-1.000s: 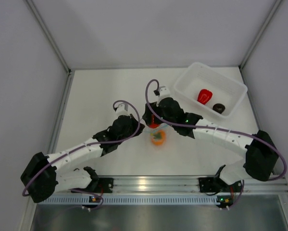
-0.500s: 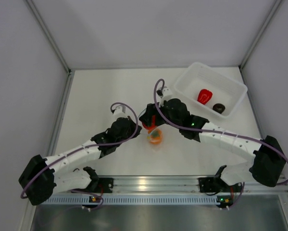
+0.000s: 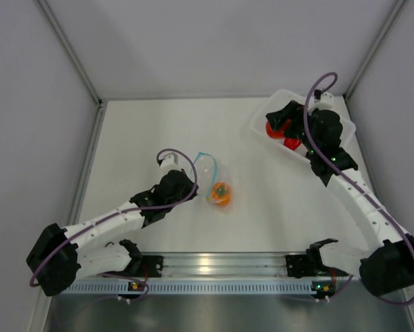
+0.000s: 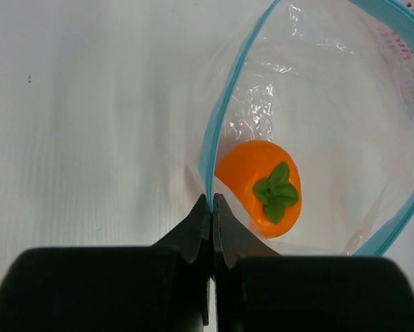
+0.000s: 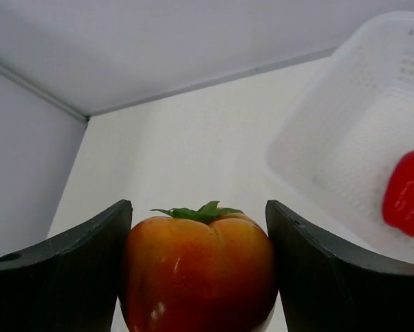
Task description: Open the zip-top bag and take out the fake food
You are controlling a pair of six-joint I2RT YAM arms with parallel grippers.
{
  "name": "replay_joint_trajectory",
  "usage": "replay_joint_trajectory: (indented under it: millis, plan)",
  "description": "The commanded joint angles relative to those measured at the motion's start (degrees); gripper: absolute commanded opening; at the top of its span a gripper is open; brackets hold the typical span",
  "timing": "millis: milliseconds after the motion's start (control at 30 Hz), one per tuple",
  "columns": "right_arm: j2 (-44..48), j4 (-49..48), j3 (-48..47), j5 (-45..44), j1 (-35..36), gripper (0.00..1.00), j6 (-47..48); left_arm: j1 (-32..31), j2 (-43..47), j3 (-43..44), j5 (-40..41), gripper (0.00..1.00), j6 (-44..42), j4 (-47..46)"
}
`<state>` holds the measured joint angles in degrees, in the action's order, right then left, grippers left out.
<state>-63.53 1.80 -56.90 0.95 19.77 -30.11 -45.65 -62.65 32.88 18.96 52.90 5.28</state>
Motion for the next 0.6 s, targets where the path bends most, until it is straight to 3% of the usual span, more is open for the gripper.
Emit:
replay_joint_trajectory:
  millis: [0, 167, 567]
  plan:
    - [-5.4, 0.6, -2.9, 6.5, -9.5, 0.46, -3.6, 0.4, 1.2, 2.1, 0.6, 0.00, -1.4, 1.0]
    - [-15.4, 2.0, -7.1, 3.6, -21.5, 0.46, -7.0, 0.4, 3.6, 2.8, -1.1, 0.00, -2.4, 2.3]
    - [-34.2, 10.8, -20.2, -11.6, -25.7, 0.48, 2.3, 0.9, 9.4, 5.3, -4.1, 0.00, -10.3, 11.2]
